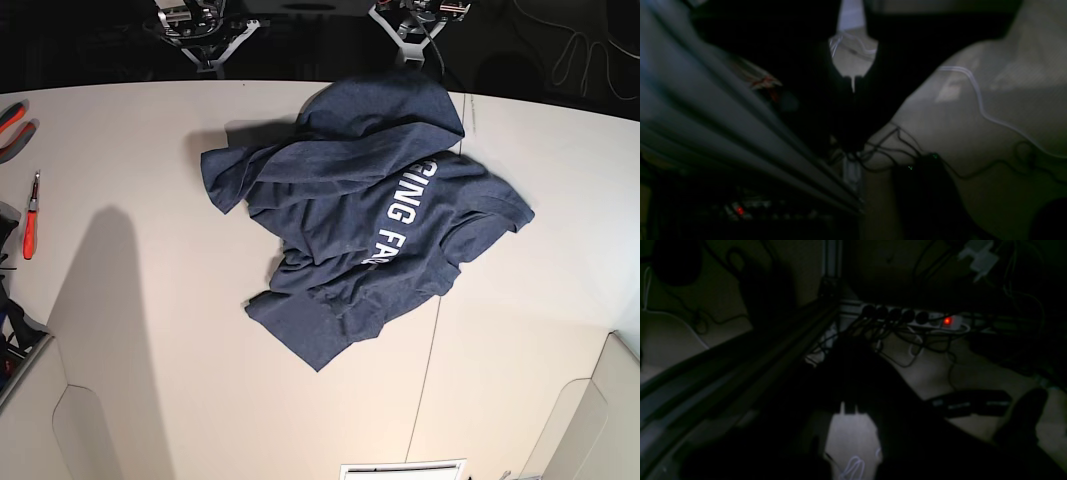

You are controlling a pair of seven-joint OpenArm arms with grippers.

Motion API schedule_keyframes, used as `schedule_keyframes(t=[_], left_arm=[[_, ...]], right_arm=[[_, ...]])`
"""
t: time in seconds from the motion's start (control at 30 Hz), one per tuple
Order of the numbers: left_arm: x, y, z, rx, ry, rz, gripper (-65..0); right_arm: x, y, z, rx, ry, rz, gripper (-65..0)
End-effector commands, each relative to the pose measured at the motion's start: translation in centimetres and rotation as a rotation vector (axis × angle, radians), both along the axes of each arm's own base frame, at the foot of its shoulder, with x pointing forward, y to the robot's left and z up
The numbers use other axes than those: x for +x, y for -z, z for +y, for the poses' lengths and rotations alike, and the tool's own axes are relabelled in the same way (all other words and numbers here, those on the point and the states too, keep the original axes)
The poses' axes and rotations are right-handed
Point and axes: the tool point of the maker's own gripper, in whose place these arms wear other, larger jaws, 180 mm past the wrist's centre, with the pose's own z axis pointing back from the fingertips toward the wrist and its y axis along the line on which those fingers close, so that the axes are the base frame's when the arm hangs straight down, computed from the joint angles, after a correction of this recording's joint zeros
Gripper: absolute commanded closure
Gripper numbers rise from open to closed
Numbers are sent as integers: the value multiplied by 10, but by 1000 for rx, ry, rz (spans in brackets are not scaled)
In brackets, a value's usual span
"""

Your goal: Layout the t-shirt on the table in an organized manner, then fold the t-shirt properly

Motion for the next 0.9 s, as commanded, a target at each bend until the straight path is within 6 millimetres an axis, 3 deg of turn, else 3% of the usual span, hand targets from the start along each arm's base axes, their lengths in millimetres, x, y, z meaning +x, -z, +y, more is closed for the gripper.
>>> schedule_keyframes(t=[0.0,0.23,0.47,0.6,0.87], left_arm=[[-4,-2,2,-5,-10,-9,0],[-23,-27,32,-1,-30,-92,0],[-35,-73,62,37,47,-195,0],[-36,-110,69,43,120,-268,0],[-27,-189,64,32,253,-380,0]], right_arm=[[3,-3,-8,3,1,-24,0],[-12,-27,-48,-7,25,-101,0],[-40,-66,-72,-40,-51,-165,0],[-41,-103,-67,-30,-103,-247,0],[-5,-195,-30,20,-187,-454,0]])
